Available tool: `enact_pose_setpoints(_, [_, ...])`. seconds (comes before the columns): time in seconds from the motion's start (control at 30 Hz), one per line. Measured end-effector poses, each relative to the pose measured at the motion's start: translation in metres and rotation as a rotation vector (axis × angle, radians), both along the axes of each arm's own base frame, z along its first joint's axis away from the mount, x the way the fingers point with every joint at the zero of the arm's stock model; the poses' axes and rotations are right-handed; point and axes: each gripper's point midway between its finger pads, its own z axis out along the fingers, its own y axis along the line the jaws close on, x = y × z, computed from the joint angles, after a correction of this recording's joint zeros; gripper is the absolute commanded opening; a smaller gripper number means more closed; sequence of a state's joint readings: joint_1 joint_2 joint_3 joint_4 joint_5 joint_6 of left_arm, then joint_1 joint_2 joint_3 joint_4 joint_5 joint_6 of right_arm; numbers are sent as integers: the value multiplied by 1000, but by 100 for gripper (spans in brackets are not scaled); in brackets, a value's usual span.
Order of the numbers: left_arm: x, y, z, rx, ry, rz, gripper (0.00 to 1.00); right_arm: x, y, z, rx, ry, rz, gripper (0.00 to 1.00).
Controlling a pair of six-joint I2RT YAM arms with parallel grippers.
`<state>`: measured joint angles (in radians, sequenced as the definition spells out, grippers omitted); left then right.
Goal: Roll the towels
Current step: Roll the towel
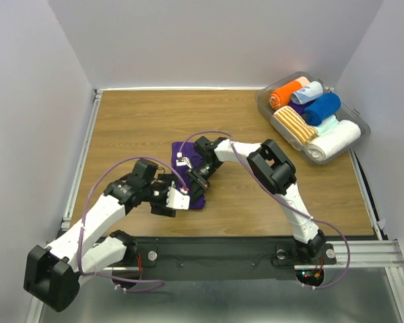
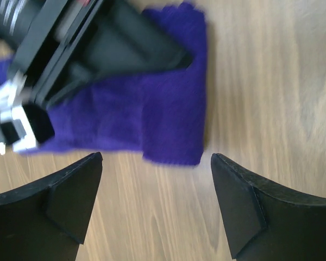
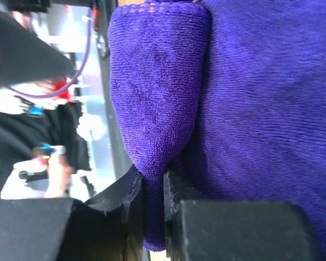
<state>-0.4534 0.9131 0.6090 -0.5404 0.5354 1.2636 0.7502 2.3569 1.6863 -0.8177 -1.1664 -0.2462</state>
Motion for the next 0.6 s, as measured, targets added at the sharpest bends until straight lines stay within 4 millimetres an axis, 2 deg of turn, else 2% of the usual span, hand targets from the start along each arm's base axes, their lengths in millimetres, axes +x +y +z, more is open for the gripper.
enact_pose_setpoints(0.2, [-12,-37,-12,27,-33,-122,99,3,-1,-3,-5,95,-19,10])
enact_pose_setpoints(0.33, [-12,-53,-24,40,-29,-138,93,1,-2,-1,-7,110,-19,12])
enact_pose_setpoints(0.6, [0,-43,-55,138,-17,-74,62,3,-4,-1,-9,118,-25,12])
